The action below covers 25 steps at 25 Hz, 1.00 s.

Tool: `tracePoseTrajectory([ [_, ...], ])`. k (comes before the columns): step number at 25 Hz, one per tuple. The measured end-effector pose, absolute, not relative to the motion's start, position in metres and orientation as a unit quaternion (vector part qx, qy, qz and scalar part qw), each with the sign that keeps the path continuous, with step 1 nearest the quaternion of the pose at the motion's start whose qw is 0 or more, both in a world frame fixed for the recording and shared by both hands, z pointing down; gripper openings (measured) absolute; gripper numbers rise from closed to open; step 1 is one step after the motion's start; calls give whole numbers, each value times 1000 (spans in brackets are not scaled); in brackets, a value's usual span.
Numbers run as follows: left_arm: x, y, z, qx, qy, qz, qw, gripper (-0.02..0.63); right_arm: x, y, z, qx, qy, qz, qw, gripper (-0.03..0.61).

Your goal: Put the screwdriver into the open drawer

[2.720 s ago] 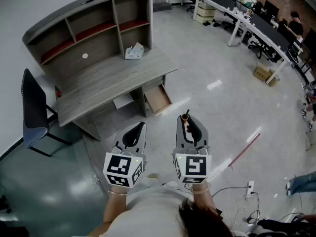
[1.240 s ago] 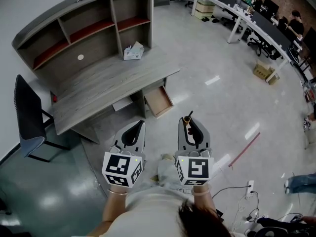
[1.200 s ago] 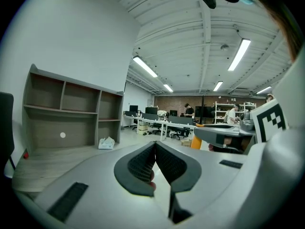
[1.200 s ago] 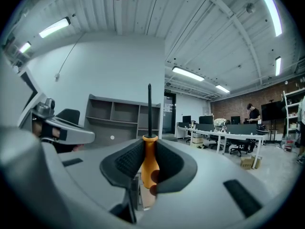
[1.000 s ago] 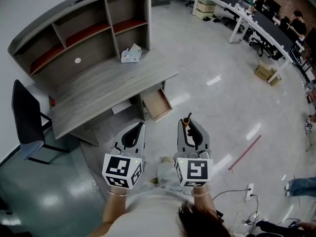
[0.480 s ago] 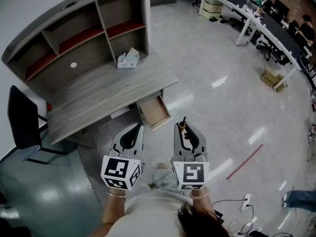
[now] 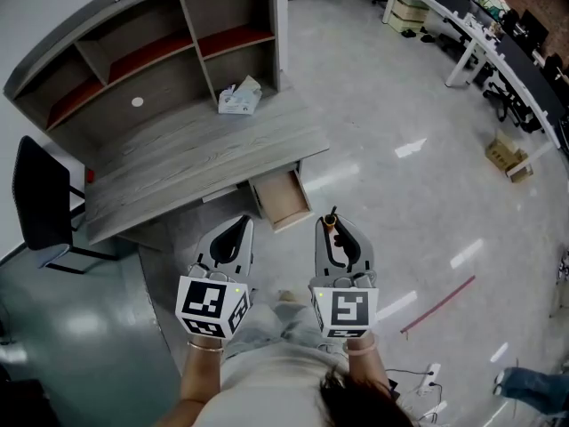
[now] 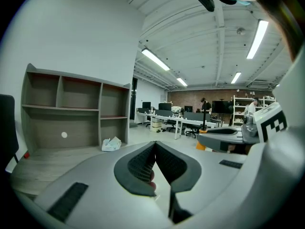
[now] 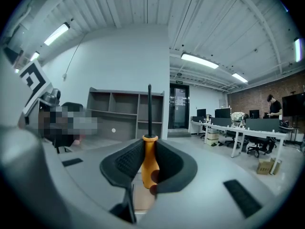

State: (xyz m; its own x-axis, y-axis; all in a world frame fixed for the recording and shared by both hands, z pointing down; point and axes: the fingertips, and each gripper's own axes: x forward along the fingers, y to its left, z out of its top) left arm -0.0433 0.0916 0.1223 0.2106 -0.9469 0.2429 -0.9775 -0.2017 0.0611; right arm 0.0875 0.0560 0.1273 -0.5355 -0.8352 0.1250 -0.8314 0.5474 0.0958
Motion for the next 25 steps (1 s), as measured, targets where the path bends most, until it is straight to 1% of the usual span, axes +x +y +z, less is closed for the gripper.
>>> tracePoseTrajectory([
  [13,-76,59,144,757,-639,86,111,17,61,24,160,445,-888,-8,117,87],
  [25,-112,6,192,756,-633,96,136,17,22,-18,214,423,-886,-46,185,87],
])
